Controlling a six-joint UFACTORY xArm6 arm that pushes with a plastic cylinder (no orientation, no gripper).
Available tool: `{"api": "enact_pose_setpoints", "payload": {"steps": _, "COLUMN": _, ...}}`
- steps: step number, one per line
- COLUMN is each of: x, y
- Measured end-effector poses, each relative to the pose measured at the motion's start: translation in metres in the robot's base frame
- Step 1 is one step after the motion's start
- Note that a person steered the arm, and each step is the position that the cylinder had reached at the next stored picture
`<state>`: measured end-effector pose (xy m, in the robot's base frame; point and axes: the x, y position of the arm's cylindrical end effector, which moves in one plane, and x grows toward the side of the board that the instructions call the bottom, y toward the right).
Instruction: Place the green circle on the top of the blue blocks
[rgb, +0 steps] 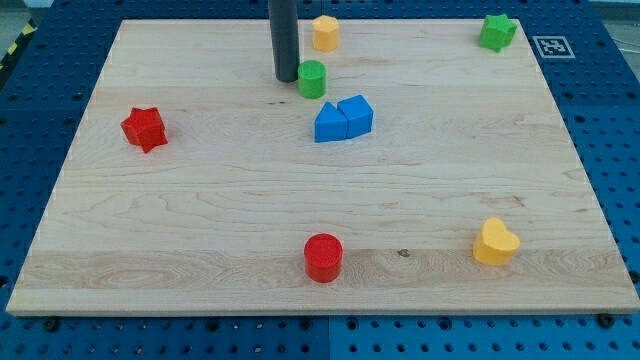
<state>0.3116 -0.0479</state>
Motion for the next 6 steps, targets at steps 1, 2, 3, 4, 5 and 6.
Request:
{"api": "enact_pose_setpoints", "payload": {"steps": 1, "x": 0.0, "y": 0.002}}
{"api": "enact_pose_setpoints", "payload": {"steps": 2, "x": 0.0, "y": 0.002}}
{"api": "enact_pose_setpoints", "payload": {"steps": 3, "x": 0.0, "y": 0.009}}
{"api": "enact_pose_setpoints", "payload": {"steps": 4, "x": 0.0, "y": 0.027}}
{"api": "enact_pose_setpoints", "payload": {"steps": 5, "x": 0.0, "y": 0.042}}
{"api": "enact_pose_setpoints", "payload": {"steps": 6, "x": 0.0, "y": 0.059}}
